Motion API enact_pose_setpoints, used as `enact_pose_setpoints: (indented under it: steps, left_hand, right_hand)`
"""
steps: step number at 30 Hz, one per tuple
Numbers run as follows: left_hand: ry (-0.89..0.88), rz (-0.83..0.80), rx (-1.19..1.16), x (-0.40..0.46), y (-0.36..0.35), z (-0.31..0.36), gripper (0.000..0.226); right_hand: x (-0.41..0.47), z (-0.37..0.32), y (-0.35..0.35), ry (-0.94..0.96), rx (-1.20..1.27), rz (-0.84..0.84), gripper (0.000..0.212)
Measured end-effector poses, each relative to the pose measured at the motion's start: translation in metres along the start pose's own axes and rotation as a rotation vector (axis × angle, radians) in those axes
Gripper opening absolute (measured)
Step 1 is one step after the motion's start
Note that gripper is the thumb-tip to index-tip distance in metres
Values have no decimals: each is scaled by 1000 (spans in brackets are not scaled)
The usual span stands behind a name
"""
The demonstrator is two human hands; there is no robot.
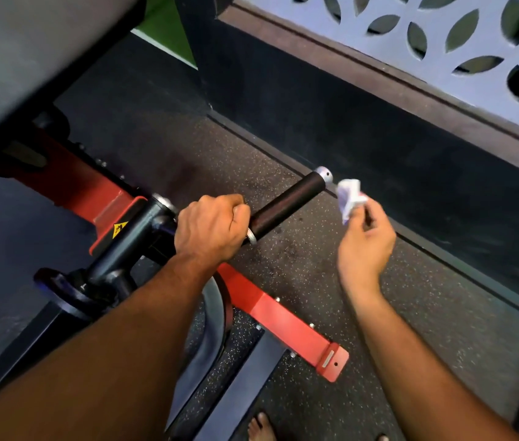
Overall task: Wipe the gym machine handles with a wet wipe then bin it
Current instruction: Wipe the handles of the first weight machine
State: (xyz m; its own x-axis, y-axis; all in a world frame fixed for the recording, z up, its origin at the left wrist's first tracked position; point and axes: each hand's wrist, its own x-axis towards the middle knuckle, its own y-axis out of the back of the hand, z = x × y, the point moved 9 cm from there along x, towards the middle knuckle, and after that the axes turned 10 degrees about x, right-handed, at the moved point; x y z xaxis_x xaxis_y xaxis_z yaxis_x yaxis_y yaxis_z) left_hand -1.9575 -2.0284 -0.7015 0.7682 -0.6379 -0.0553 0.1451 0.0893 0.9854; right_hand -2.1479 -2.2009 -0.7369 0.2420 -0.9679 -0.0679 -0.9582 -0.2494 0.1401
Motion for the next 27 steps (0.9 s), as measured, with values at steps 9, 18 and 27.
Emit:
enact_pose_setpoints:
  steps: [9, 18, 27]
  left_hand:
    - [16, -69, 57, 3, -7, -1, 27]
    - [-26, -79, -73, 4, -1, 4, 33]
    - [-63, -50, -87, 2, 2, 8, 39]
  right_hand:
    - [-71, 40, -107, -916, 879, -32, 24]
    - [-35, 37, -94, -912, 1002, 103, 16]
    - [-103, 48, -106, -849, 645, -34, 27]
